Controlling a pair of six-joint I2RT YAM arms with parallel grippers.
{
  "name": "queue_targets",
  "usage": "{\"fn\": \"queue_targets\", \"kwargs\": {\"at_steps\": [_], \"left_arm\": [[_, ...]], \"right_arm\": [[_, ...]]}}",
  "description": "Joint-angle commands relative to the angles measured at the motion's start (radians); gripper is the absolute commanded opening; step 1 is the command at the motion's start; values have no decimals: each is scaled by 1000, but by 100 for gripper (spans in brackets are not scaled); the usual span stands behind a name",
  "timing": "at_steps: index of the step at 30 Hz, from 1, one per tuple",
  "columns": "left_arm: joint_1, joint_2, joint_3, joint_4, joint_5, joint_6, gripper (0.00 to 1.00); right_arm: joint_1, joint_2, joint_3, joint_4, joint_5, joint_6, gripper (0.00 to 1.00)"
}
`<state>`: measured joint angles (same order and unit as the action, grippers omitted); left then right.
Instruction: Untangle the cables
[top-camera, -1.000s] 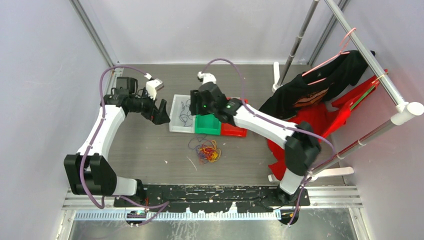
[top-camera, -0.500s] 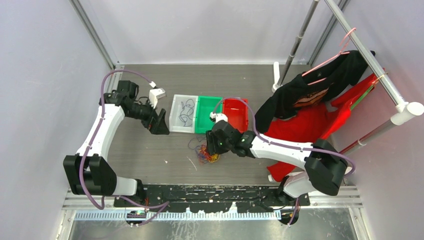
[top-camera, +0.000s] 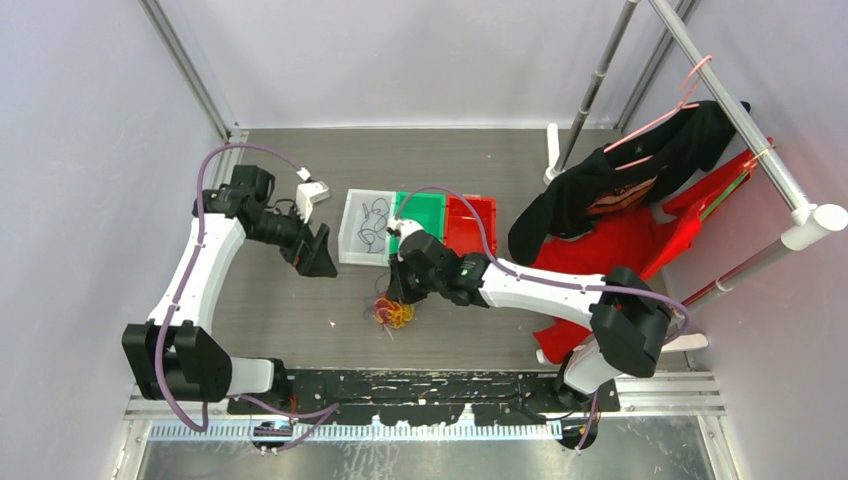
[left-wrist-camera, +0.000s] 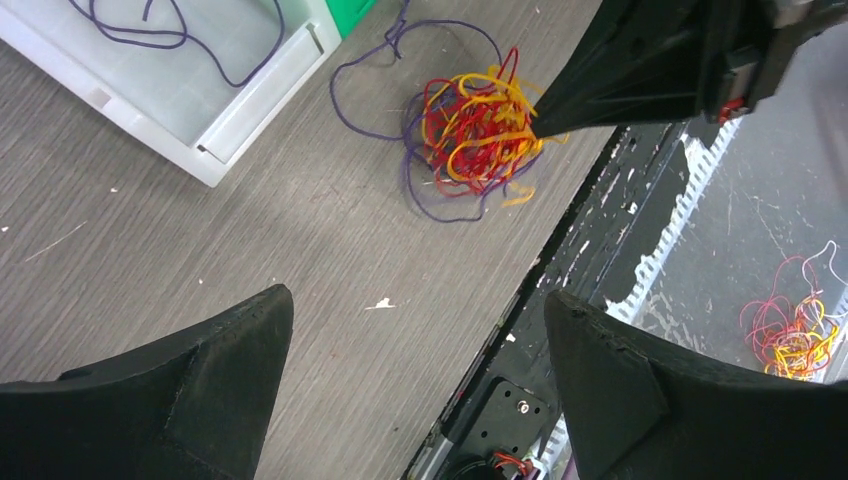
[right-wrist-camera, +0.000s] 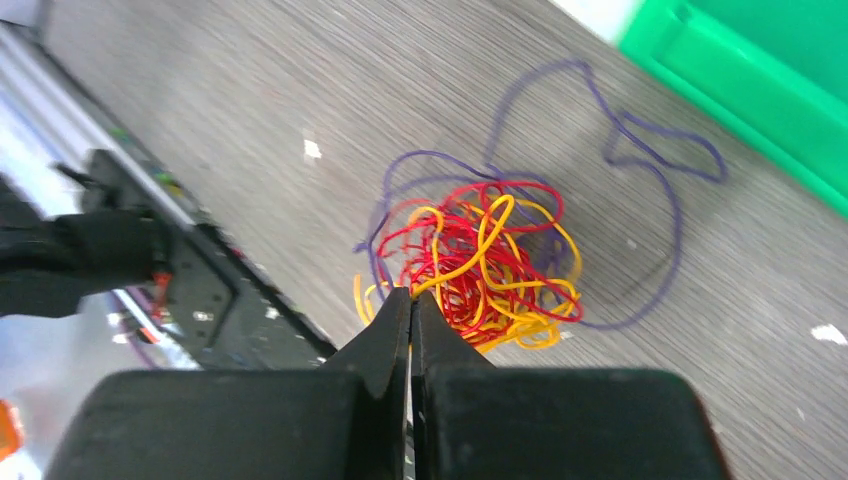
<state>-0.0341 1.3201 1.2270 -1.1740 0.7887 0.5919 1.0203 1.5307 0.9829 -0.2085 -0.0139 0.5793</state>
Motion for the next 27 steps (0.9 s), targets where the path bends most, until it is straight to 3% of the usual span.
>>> {"fn": "queue_targets", "kwargs": {"at_steps": [1, 8, 18, 27], "left_arm": [[5, -38, -3, -38, 75, 43, 95], [5, -42, -56, -60, 186, 106, 88], [-53, -76, -138, -32, 315, 149, 68], [-90, -96, -149, -11, 334, 174, 63]], "right_arm": [[11, -40, 100, 80, -77, -13, 1], [12, -75, 95, 145, -122, -3, 1], [13, -94, 55, 301, -187, 59, 1], [11, -94, 75, 420, -290, 140, 1]]}}
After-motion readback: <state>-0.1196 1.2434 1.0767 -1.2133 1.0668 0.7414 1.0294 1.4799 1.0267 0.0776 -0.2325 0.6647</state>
